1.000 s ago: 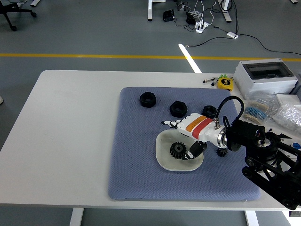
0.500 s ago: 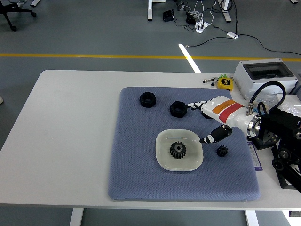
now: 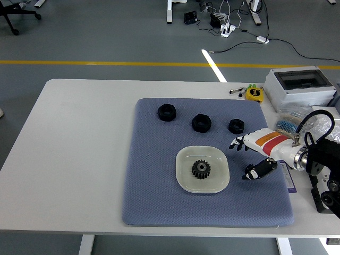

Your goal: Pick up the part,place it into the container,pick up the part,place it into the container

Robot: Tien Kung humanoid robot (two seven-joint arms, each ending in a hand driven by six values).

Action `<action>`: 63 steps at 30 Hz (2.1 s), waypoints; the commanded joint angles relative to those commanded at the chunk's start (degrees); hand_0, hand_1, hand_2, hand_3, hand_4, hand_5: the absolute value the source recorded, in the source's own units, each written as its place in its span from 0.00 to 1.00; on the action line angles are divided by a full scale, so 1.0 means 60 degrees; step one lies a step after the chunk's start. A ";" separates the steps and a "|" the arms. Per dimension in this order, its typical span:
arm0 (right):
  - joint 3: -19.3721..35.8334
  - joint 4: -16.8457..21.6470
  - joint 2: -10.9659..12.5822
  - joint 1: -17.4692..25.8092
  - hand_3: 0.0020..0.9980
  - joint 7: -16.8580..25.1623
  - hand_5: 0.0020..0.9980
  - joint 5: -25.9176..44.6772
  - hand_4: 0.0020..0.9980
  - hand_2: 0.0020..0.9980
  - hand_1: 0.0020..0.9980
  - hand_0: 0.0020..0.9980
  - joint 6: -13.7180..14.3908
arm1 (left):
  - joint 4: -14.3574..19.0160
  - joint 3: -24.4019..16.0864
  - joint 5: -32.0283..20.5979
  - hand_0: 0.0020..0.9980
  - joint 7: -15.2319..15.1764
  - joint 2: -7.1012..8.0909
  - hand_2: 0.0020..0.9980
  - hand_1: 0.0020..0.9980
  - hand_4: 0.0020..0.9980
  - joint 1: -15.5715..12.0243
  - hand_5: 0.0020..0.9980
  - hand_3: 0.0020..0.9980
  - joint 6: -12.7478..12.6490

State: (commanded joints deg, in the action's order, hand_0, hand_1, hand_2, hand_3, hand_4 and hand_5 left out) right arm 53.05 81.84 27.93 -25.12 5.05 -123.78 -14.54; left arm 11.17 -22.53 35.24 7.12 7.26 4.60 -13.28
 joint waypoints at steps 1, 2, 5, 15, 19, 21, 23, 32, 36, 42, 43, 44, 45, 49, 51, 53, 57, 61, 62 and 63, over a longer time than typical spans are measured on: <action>-0.0034 -0.0079 -0.0029 0.0013 0.76 0.0006 0.22 0.0031 1.00 0.61 0.52 0.39 0.0029 | 0.0001 -0.0014 0.0014 0.72 0.0004 -0.0003 0.68 0.61 0.69 -0.0004 0.64 0.59 0.0002; -0.0062 -0.0156 -0.0052 0.0016 0.74 0.0014 0.21 0.0060 1.00 0.59 0.50 0.38 0.0060 | 0.0002 -0.0021 0.0022 0.72 0.0007 -0.0005 0.68 0.61 0.69 -0.0007 0.64 0.59 0.0002; -0.0101 -0.0497 -0.0139 0.0014 0.74 0.0023 0.21 0.0144 1.00 0.59 0.50 0.38 0.0171 | 0.0007 -0.0025 0.0059 0.72 0.0013 0.0001 0.68 0.61 0.69 -0.0011 0.64 0.59 0.0015; -0.0135 -0.1179 -0.0236 0.0022 0.62 -0.0014 0.17 0.0336 0.93 0.53 0.47 0.36 0.0338 | 0.0008 0.0019 0.0016 0.72 -0.0007 0.0007 0.68 0.61 0.68 0.0006 0.64 0.59 0.0015; -0.0094 -0.1335 -0.0235 0.0000 0.62 -0.0032 0.17 0.0426 0.93 0.53 0.47 0.36 0.0424 | 0.0007 0.0044 -0.0018 0.72 -0.0018 0.0007 0.68 0.61 0.68 0.0028 0.64 0.59 0.0014; -0.0080 -0.1404 -0.0235 0.0008 0.55 -0.0048 0.13 0.0451 0.84 0.51 0.45 0.34 0.0445 | 0.0007 0.0059 -0.0042 0.72 -0.0024 0.0005 0.68 0.62 0.68 0.0036 0.64 0.59 0.0011; -0.0084 -0.1481 -0.0236 0.0012 0.55 -0.0083 0.13 0.0493 0.84 0.51 0.45 0.34 0.0453 | 0.0007 0.0065 -0.0061 0.72 -0.0028 0.0002 0.68 0.62 0.68 0.0039 0.64 0.59 0.0008; -0.0159 -0.1649 -0.0262 0.0007 0.50 -0.0076 0.11 0.0567 0.72 0.48 0.42 0.33 0.0482 | 0.0008 0.0098 -0.0106 0.72 -0.0039 0.0003 0.68 0.61 0.68 0.0061 0.64 0.59 0.0006; -0.0158 -0.1648 -0.0252 0.0012 0.50 -0.0077 0.11 0.0642 0.72 0.48 0.42 0.33 0.0470 | 0.0007 0.0117 -0.0131 0.72 -0.0051 0.0005 0.68 0.61 0.68 0.0065 0.64 0.59 0.0001; -0.0140 -0.1607 -0.0230 0.0016 0.49 -0.0094 0.10 0.0761 0.71 0.46 0.41 0.32 0.0499 | 0.0005 0.0119 -0.0124 0.72 -0.0053 0.0013 0.68 0.61 0.68 0.0071 0.64 0.58 -0.0002; -0.0135 -0.1595 -0.0224 0.0018 0.49 -0.0096 0.10 0.0774 0.71 0.46 0.41 0.32 0.0503 | 0.0005 0.0111 -0.0113 0.72 -0.0051 0.0014 0.68 0.61 0.68 0.0073 0.64 0.58 0.0000; -0.0129 -0.1568 -0.0216 0.0020 0.49 -0.0102 0.07 0.0790 0.72 0.44 0.39 0.28 0.0516 | 0.0006 0.0113 -0.0114 0.72 -0.0051 0.0015 0.68 0.61 0.68 0.0075 0.64 0.59 0.0000; -0.0117 -0.1538 -0.0208 0.0024 0.49 -0.0110 0.07 0.0799 0.72 0.44 0.39 0.28 0.0533 | 0.0006 0.0112 -0.0112 0.72 -0.0050 0.0014 0.68 0.61 0.68 0.0078 0.64 0.59 0.0000; -0.0041 -0.1356 -0.0177 0.0047 0.49 -0.0163 0.07 0.0796 0.72 0.44 0.39 0.28 0.0623 | 0.0009 0.0126 -0.0130 0.72 -0.0055 0.0018 0.68 0.61 0.68 0.0085 0.64 0.59 0.0001; 0.0002 -0.1241 -0.0163 0.0052 0.49 -0.0207 0.07 0.0750 0.72 0.43 0.38 0.26 0.0653 | 0.0008 0.0120 -0.0124 0.72 -0.0052 0.0014 0.68 0.61 0.68 0.0087 0.64 0.59 -0.0001; 0.0068 -0.1015 -0.0142 0.0065 0.49 -0.0252 0.07 0.0654 0.72 0.43 0.38 0.26 0.0671 | 0.0008 0.0127 -0.0140 0.72 -0.0058 0.0013 0.68 0.61 0.68 0.0086 0.64 0.59 -0.0004; 0.0146 -0.0518 -0.0128 0.0036 0.49 -0.0323 0.07 0.0502 0.72 0.43 0.38 0.26 0.0703 | 0.0007 0.0126 -0.0135 0.72 -0.0058 0.0014 0.68 0.61 0.68 0.0086 0.64 0.59 -0.0005; 0.0082 0.0140 -0.0102 -0.0063 0.49 -0.0389 0.07 0.0370 0.72 0.43 0.38 0.26 0.0692 | 0.0006 0.0138 -0.0156 0.72 -0.0067 0.0023 0.68 0.61 0.68 0.0084 0.64 0.59 -0.0010; 0.0048 0.0244 -0.0104 -0.0093 0.49 -0.0394 0.06 0.0363 0.73 0.43 0.38 0.26 0.0688 | 0.0006 0.0140 -0.0159 0.72 -0.0068 0.0023 0.68 0.61 0.68 0.0085 0.64 0.59 -0.0012; -0.0010 0.0380 -0.0118 -0.0148 0.49 -0.0401 0.06 0.0349 0.73 0.43 0.38 0.26 0.0680 | 0.0006 0.0147 -0.0165 0.72 -0.0071 0.0026 0.68 0.61 0.68 0.0086 0.64 0.59 -0.0013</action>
State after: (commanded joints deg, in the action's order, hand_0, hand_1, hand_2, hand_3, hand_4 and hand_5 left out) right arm 52.99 84.13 27.22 -26.01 2.64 -121.69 -10.46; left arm 11.20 -21.65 34.25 6.69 7.41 5.12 -13.35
